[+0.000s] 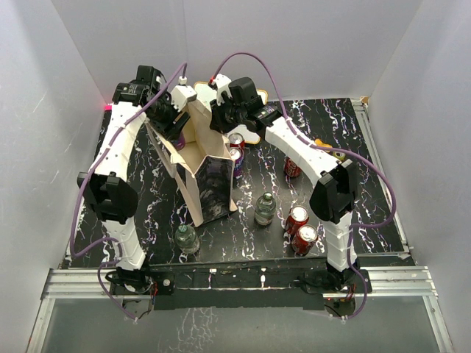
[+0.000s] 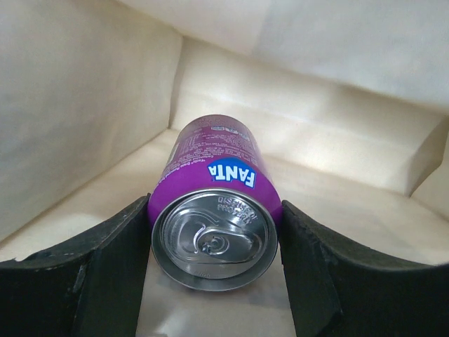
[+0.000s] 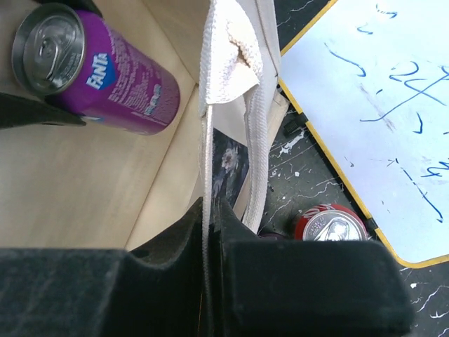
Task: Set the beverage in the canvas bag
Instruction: Place the drink in the canvas bag.
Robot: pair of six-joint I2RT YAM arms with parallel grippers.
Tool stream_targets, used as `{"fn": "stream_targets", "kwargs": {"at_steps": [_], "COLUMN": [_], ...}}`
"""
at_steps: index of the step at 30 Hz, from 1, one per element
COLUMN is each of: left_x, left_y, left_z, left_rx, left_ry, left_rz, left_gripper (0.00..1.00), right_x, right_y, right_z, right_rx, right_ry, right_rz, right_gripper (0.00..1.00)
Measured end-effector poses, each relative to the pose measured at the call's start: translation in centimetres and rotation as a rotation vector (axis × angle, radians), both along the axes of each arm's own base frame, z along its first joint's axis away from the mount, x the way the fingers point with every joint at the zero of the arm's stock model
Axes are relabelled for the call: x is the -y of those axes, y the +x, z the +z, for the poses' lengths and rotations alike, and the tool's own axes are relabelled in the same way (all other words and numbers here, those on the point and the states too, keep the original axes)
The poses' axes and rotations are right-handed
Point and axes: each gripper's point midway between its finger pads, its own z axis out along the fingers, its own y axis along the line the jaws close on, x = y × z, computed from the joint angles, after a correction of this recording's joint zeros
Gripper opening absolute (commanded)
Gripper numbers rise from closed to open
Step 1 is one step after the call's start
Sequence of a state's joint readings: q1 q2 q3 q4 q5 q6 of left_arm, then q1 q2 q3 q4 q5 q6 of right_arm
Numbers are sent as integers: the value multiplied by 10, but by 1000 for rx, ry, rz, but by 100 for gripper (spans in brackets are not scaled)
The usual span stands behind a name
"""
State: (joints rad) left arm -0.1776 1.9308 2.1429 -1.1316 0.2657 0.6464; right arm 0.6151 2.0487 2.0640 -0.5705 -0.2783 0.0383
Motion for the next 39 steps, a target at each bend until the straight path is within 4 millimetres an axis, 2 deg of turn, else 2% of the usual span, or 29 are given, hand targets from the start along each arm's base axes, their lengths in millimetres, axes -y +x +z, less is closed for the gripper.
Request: {"fn": "stream_targets", "kwargs": {"at_steps": [5, 10, 15, 21, 25, 30, 33, 36, 39], "left_x": [-18, -36, -45, -30, -10, 22, 32, 34, 27], "left_y": [-20, -45, -56, -41, -27, -11, -9, -8, -9], "left_z": [-17, -21, -27, -30, -31, -50, -65, -75, -79], "left_rx": [-34, -62, -62, -29, -13, -40, -70, -88, -95], "left_ry": [73, 148, 172, 75, 2, -35, -22, 9, 53], "left_rz": [-66, -132, -147, -84, -74, -122, -154, -195, -242], "left_gripper": [0, 0, 0, 0, 0, 0, 0, 0, 0], "right_x": [6, 15, 24, 22, 18, 14, 13, 14, 15], "right_y": [3, 5, 7, 4, 1, -5, -5, -6, -4], "right_z": [-5, -6, -9, -12, -11, -10, -10, -12, -13], "right_rx": [-3, -1, 18, 30, 26, 21, 23, 22, 25], "right_ry": [-4, -8, -14, 0, 26, 39, 40, 37, 34], "right_rz": [-42, -96, -124, -82, -35, 11, 16, 14, 4], "right_gripper": [8, 8, 8, 8, 8, 8, 8, 8, 8]}}
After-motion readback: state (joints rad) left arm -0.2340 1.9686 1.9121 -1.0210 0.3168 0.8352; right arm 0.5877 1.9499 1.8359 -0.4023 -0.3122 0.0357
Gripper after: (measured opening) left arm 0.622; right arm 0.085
